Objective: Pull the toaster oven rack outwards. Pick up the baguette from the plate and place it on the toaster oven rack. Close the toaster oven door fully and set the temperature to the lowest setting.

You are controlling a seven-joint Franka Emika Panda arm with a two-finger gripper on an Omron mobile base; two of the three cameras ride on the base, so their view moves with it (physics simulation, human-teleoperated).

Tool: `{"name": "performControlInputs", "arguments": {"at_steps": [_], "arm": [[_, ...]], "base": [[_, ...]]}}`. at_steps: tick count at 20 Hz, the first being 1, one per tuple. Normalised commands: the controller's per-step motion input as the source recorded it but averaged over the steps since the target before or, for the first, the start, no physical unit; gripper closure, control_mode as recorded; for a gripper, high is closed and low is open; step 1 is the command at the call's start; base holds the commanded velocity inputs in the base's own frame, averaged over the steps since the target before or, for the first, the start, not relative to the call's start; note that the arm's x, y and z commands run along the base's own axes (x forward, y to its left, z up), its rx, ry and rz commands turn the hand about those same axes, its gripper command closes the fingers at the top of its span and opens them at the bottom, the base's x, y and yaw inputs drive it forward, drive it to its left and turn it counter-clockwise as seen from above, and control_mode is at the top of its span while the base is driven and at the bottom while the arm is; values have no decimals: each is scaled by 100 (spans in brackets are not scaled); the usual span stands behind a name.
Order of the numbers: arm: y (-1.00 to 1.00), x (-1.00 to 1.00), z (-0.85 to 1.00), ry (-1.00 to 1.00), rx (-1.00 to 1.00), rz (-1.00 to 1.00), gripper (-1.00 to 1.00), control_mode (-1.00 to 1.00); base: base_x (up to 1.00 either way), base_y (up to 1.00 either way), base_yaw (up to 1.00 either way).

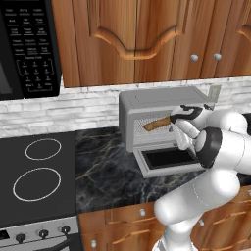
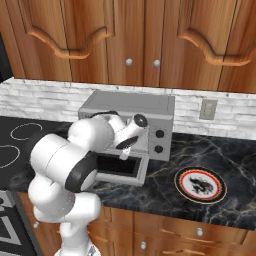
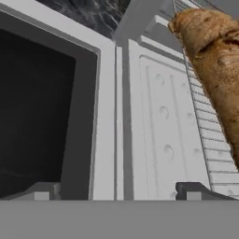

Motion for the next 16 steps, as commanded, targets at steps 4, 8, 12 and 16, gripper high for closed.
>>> {"name": "performControlInputs", "arguments": {"at_steps": [4,8,12,16], "arm": [[-1,-27,0,-29,10,1,-100,-100],[-5,-91,7,-25,11,0,-100,-100],[-11,-100,79,-3,8,-1,-100,-100],[-22,-64,89,7,12,-1,-100,-100]], "base": [[0,0,0],[0,0,0],[0,0,0],[0,0,0]]}}
